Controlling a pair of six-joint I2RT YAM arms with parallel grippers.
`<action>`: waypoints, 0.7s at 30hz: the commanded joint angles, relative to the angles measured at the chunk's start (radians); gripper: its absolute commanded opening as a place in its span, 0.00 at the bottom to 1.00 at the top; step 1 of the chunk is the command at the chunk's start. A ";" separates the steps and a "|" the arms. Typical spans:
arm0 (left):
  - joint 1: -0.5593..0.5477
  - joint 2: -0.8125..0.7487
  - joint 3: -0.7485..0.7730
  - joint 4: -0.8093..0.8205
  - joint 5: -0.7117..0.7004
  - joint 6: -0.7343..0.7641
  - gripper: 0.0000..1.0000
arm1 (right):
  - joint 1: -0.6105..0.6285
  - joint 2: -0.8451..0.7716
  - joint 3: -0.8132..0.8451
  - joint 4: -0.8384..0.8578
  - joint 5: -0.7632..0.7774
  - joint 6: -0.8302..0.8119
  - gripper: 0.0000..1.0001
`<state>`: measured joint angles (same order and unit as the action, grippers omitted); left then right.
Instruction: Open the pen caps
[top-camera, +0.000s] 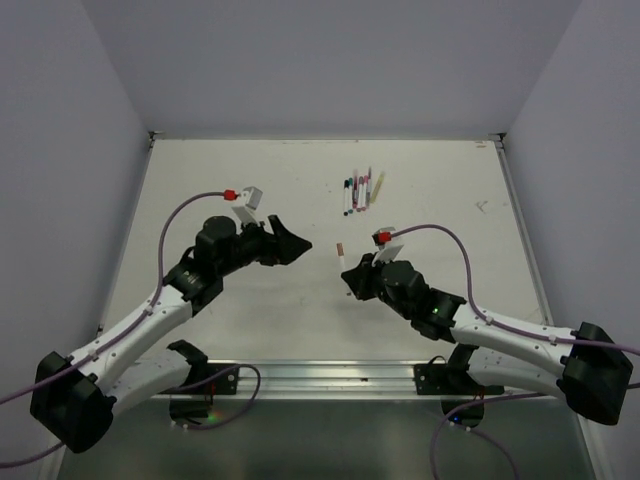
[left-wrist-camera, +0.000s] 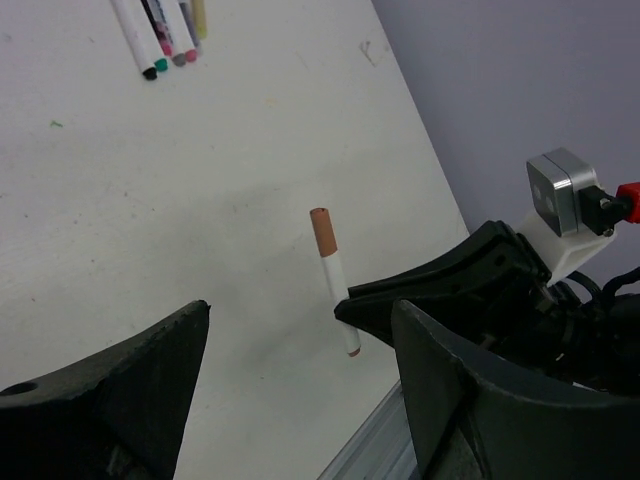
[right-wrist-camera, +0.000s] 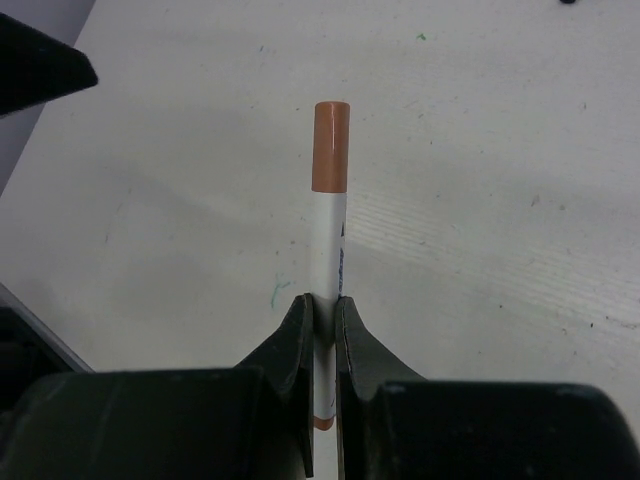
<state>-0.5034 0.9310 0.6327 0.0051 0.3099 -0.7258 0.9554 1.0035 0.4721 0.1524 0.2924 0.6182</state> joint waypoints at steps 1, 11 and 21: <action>-0.136 0.086 0.071 0.113 -0.187 -0.064 0.77 | 0.016 -0.019 -0.019 0.130 -0.024 0.012 0.00; -0.267 0.320 0.125 0.210 -0.284 -0.123 0.65 | 0.023 -0.025 -0.041 0.145 -0.007 0.002 0.00; -0.294 0.423 0.179 0.251 -0.299 -0.133 0.56 | 0.022 0.003 -0.040 0.171 -0.021 -0.002 0.00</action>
<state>-0.7887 1.3365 0.7567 0.1795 0.0441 -0.8509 0.9707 0.9955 0.4320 0.2596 0.2691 0.6205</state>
